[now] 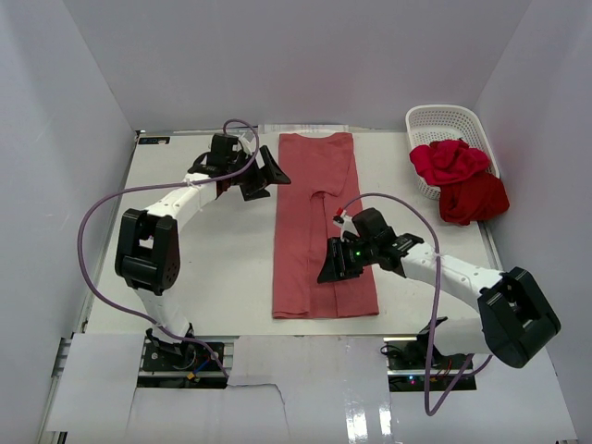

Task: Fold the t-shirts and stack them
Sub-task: Grab the bottom of the folded rectangular tshirt with both arms

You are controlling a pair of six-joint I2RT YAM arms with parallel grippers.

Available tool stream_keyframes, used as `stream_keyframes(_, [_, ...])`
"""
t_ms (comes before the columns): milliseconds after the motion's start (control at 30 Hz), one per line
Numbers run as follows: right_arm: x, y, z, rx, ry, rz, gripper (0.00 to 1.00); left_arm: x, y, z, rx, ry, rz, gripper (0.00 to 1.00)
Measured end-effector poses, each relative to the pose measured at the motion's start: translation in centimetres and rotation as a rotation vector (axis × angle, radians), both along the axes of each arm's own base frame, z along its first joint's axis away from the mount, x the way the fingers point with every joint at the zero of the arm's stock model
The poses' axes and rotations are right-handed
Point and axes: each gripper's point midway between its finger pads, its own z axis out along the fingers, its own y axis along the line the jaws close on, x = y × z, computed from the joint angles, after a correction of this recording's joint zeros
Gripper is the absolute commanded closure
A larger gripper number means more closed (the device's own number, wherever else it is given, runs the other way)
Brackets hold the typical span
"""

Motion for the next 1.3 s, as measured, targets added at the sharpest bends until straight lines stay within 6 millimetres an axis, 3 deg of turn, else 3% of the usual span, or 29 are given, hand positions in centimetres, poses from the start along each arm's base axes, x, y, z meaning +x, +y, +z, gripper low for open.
stream_keyframes(400, [-4.2, 1.7, -2.2, 0.041, 0.1, 0.034, 0.55, 0.4, 0.2, 1.2, 0.017, -0.028, -0.015, 0.02])
stream_keyframes(633, [-6.1, 3.9, -3.4, 0.054, 0.147, 0.08, 0.54, 0.7, 0.6, 1.6, 0.023, -0.039, -0.014, 0.02])
stream_keyframes(967, [-7.2, 4.5, -5.2, 0.011, 0.193, 0.083, 0.53, 0.9, 1.5, 1.4, 0.032, -0.028, -0.003, 0.02])
stream_keyframes(1167, [-6.9, 4.7, -5.2, 0.016, 0.185, 0.066, 0.59, 0.9, 1.6, 1.4, 0.029, -0.027, -0.003, 0.02])
stream_keyframes(1300, [-6.7, 4.9, -5.3, 0.018, 0.183, 0.063, 0.84, 0.9, 1.6, 1.5, 0.026, -0.027, -0.004, 0.02])
